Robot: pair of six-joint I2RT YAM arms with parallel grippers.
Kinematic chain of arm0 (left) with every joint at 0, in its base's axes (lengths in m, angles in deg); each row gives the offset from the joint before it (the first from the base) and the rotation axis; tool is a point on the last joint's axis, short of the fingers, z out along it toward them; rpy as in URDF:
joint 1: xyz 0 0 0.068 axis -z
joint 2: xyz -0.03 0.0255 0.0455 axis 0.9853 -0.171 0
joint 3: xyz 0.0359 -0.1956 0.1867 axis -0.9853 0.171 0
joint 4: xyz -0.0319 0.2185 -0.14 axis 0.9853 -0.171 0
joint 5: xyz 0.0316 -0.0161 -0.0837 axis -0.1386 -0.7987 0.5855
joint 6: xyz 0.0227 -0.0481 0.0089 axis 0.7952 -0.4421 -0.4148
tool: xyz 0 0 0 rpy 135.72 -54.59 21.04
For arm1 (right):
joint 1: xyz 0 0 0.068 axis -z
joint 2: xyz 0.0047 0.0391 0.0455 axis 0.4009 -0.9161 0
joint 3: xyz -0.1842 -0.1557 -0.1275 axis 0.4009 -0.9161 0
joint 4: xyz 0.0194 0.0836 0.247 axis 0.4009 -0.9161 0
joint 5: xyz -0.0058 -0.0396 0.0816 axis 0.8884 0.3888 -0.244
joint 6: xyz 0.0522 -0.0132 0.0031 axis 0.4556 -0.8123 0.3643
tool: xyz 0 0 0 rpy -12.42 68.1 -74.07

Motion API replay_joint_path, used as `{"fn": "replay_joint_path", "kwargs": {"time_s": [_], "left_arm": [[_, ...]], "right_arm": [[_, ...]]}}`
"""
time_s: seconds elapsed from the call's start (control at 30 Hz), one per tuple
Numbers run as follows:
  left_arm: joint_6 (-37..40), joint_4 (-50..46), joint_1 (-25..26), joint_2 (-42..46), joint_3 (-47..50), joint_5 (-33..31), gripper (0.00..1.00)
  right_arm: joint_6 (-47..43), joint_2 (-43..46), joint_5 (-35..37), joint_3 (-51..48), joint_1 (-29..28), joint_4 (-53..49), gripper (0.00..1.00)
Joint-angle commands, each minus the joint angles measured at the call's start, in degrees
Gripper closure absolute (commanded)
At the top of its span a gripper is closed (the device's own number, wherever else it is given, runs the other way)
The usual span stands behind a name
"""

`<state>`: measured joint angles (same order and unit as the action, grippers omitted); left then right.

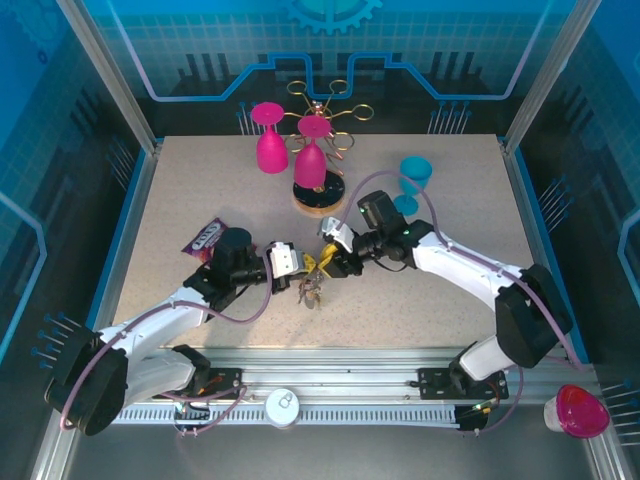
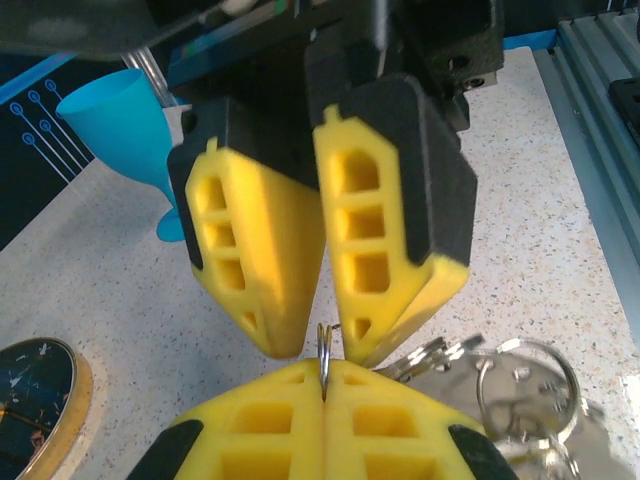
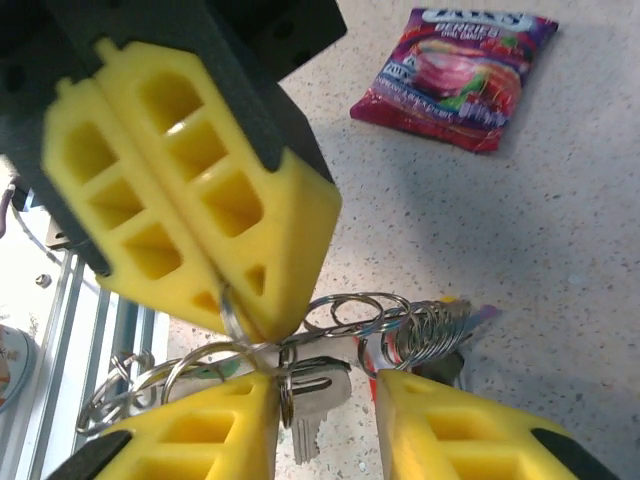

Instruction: Put the keys on the keyring

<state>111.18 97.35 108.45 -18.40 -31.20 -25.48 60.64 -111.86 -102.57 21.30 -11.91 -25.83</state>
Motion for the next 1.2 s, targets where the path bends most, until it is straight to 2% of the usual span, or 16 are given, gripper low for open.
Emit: {"fn": "replay_joint_path", "kwargs": {"time_s": [0.0,0.3,1.0,1.1,1.17], "left_arm": [[-0.5,3.8,0.2,0.9,-0.1,2.9,1.0],[-2.0,5.5,0.0,0.5,0.1,3.3,1.0],[-3.7,7.2,-0.5,-0.3,0.4,3.8,1.0],[-3.5,7.0,-0.5,-0.4,0.3,3.8,1.0],[-3.4,6.7,-0.6,-0.4,0.1,3.8,1.0]], "right_arm": [[-1.8,4.5,1.3,-3.3,0.7,6.0,0.67],[-5.8,5.9,0.2,-5.8,-0.2,10.4,0.72],[-6.1,3.3,-2.6,-3.9,-1.2,12.9,0.78],[-6.2,3.6,-2.6,-4.1,-1.3,12.9,0.84],[-6.5,3.9,-2.6,-4.0,-1.3,12.6,0.93]]}}
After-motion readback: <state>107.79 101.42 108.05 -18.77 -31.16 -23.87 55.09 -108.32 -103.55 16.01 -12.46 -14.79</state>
